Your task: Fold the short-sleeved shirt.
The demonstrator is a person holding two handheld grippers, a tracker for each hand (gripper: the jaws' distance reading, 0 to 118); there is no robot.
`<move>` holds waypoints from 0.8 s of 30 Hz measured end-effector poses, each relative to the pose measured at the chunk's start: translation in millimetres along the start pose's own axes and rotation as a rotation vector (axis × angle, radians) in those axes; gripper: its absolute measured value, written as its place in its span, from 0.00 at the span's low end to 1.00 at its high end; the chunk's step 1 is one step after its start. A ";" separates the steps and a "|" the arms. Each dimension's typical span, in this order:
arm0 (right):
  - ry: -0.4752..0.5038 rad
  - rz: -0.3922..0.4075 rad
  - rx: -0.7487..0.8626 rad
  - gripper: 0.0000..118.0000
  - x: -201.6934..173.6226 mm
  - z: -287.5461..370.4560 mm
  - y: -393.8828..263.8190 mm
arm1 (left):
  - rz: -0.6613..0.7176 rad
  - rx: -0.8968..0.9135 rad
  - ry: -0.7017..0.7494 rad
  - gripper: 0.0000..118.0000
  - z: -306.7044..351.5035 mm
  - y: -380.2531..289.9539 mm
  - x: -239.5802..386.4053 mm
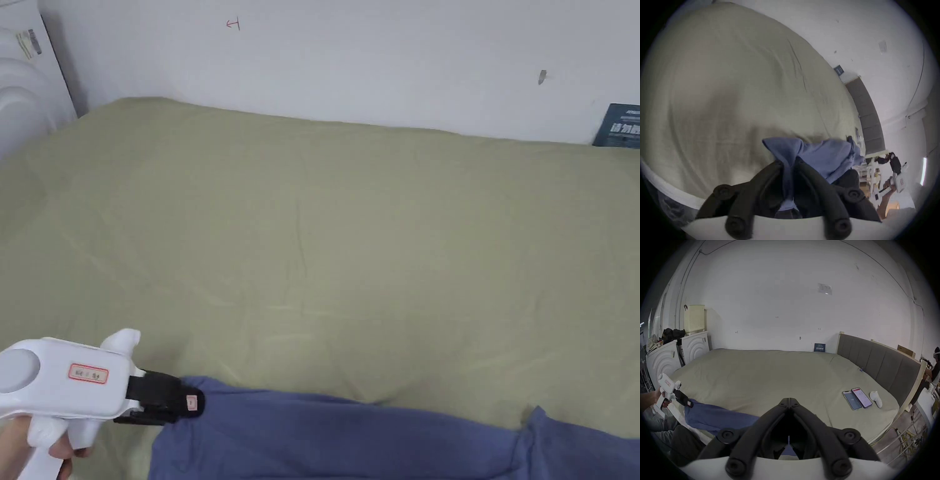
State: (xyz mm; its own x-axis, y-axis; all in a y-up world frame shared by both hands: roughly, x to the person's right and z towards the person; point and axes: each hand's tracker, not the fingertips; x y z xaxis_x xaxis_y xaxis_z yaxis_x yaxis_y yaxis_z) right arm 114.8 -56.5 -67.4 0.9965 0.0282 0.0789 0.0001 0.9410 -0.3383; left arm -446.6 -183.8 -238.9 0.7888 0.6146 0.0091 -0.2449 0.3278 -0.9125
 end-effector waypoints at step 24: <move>-0.024 -0.017 0.109 0.00 29.6 11.1 11.2 | -0.246 -0.031 0.269 0.09 -0.7 -0.2 217.8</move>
State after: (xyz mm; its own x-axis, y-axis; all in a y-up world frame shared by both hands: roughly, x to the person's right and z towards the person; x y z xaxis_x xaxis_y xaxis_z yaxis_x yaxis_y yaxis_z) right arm 143.4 -41.4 -58.4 0.9942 0.0187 0.1062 0.0065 0.9726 -0.2324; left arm -274.3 -50.5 -237.0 0.9431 0.3077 0.1257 -0.0151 0.4176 -0.9085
